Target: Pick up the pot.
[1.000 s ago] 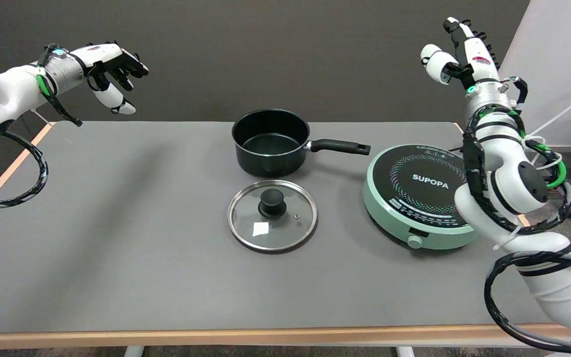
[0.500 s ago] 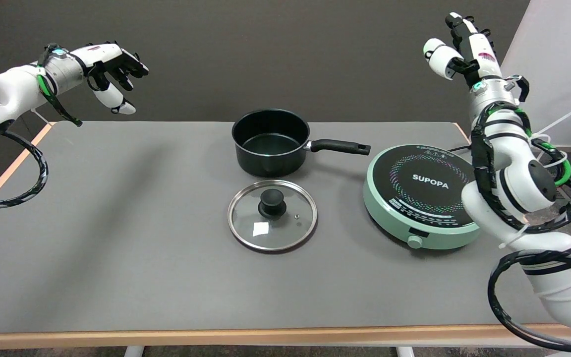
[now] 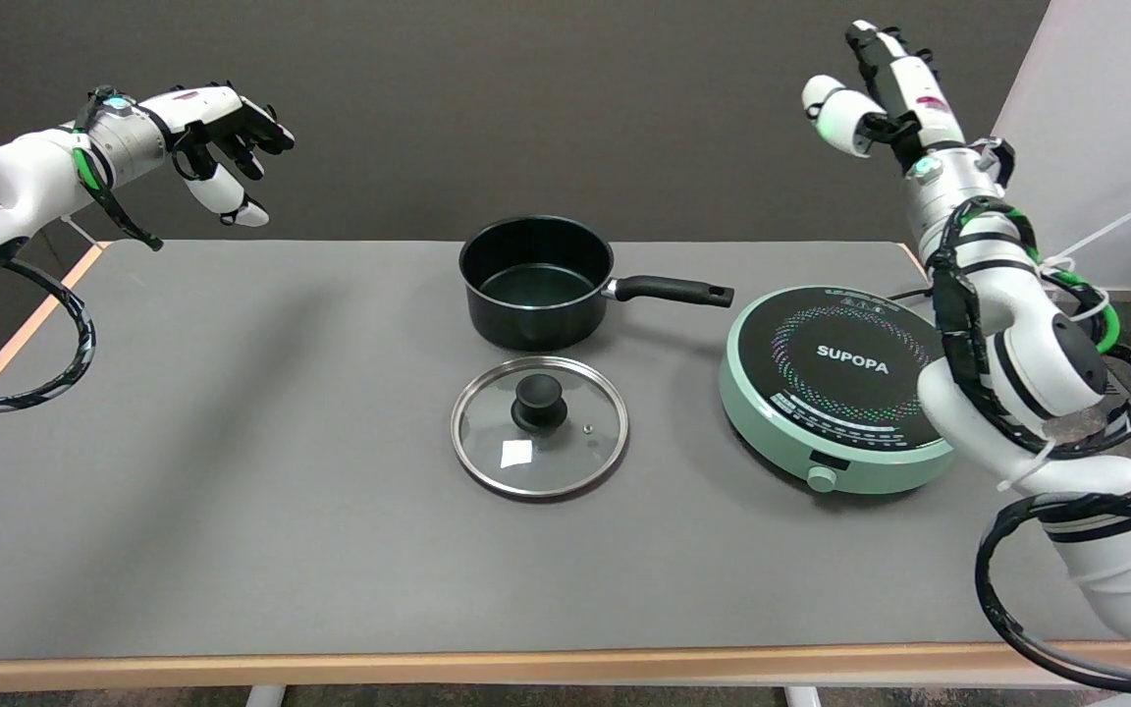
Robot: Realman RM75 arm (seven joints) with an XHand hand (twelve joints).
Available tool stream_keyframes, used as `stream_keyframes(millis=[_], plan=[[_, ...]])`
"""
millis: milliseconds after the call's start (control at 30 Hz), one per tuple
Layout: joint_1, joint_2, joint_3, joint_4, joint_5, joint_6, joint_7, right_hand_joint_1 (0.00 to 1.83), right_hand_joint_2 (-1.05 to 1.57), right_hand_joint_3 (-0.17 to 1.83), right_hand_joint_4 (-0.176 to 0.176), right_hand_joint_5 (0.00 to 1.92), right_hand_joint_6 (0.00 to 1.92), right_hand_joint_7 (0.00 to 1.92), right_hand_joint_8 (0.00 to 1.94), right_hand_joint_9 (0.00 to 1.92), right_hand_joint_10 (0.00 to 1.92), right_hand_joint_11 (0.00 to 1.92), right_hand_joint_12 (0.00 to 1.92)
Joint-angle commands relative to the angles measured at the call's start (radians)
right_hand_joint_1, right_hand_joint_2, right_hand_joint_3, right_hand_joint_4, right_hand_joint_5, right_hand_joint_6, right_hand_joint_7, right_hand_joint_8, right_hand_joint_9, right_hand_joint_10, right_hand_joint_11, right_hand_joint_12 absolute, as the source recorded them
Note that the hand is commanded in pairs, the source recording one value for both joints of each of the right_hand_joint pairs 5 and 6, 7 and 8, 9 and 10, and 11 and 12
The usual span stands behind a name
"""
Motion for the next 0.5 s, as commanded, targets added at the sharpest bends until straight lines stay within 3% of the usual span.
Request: stream_keyframes(millis=[33, 333, 433, 467, 500], plan=[[0.062, 0.080, -0.207, -0.007, 0.114, 0.137, -0.455, 0.69, 1.33, 0.16, -0.078, 0.05, 0.05, 0.05, 0.05, 0.05, 0.05, 0.05, 0.05], [0.123, -0.050, -0.271, -0.135, 0.066, 0.136, -0.784, 0.79, 1.13, 0.32, -0.041, 0.04, 0.04, 0.04, 0.04, 0.04, 0.04, 0.04, 0.04], [0.147, -0.071, -0.290, -0.187, 0.071, 0.134, -0.834, 0.85, 0.97, 0.40, -0.029, 0.04, 0.04, 0.04, 0.04, 0.04, 0.04, 0.04, 0.04], [0.157, -0.076, -0.301, -0.203, 0.072, 0.130, -0.849, 0.89, 0.84, 0.46, -0.035, 0.04, 0.04, 0.04, 0.04, 0.04, 0.04, 0.04, 0.04], [0.164, -0.079, -0.309, -0.213, 0.072, 0.128, -0.858, 0.94, 0.66, 0.57, -0.019, 0.04, 0.04, 0.04, 0.04, 0.04, 0.04, 0.04, 0.04]])
